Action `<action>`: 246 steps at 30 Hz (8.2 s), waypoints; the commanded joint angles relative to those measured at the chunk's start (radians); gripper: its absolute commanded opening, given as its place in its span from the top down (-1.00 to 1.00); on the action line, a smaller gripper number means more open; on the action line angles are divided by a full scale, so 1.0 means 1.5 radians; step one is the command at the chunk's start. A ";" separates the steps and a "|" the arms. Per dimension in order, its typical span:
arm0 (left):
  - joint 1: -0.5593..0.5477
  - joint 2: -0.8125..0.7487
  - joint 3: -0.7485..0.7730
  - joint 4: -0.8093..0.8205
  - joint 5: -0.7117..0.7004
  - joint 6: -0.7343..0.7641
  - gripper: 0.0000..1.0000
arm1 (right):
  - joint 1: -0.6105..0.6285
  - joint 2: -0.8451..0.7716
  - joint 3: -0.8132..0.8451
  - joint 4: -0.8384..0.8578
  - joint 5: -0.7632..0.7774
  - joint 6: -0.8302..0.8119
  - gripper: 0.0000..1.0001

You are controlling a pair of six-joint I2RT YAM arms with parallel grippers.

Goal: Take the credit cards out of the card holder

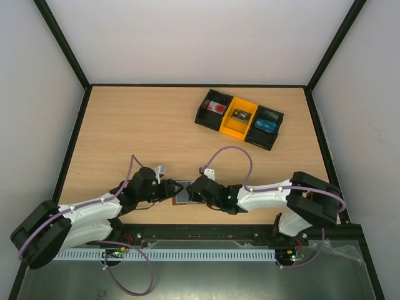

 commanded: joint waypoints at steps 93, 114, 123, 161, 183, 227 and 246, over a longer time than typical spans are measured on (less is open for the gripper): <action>0.065 -0.093 -0.024 -0.015 0.053 -0.014 -0.63 | 0.004 0.086 -0.020 -0.054 0.077 -0.026 0.96; 0.196 -0.172 -0.005 -0.152 0.159 0.034 -0.72 | 0.007 0.057 0.022 -0.012 -0.016 -0.008 0.81; 0.191 -0.210 -0.051 -0.056 0.212 -0.057 -0.77 | 0.009 0.091 0.039 -0.040 -0.049 -0.056 0.80; 0.140 -0.037 -0.085 0.119 0.173 -0.065 -0.83 | 0.015 0.097 -0.033 0.045 -0.038 -0.002 0.93; 0.140 -0.026 -0.047 0.110 0.191 -0.041 -0.84 | 0.022 0.101 -0.052 0.118 -0.052 0.033 0.94; 0.124 -0.070 0.009 -0.017 0.170 0.008 -0.85 | 0.022 0.082 -0.018 0.084 -0.017 0.015 0.75; 0.123 -0.118 0.020 -0.071 0.139 0.017 -0.89 | 0.022 0.104 -0.038 0.087 -0.018 0.027 0.85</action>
